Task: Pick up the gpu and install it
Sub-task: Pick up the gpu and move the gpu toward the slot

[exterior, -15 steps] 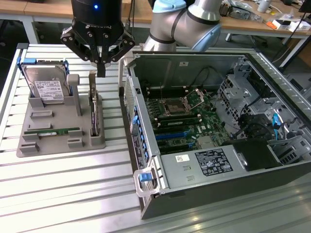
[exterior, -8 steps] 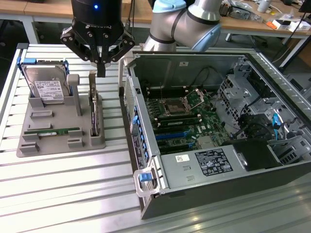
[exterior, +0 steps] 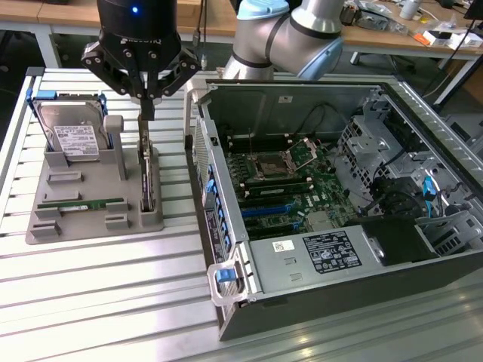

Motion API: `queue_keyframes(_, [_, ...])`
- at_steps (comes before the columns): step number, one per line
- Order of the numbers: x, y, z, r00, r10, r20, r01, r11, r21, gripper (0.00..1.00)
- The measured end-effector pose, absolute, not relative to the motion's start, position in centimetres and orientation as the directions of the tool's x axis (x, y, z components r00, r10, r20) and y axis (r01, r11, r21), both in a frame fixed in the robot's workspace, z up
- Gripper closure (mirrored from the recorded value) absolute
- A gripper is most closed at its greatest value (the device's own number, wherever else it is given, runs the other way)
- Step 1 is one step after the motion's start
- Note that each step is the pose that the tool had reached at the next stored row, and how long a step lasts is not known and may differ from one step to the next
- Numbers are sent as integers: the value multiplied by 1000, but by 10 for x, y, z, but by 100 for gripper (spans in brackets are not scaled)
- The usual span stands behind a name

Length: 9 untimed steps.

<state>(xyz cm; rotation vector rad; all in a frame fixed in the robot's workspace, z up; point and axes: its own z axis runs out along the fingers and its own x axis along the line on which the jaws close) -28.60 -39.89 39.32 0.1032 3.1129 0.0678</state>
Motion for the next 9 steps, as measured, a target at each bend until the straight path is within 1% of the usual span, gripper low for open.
queue_keyframes(6, [-291, -399, 393, -997, 67, -25, 66, 997, 44, 89])
queue_keyframes(7, [-291, -399, 393, -997, 67, -25, 66, 997, 44, 76])
queue_keyframes(9, [-291, -399, 393, -997, 67, -25, 66, 997, 44, 76])
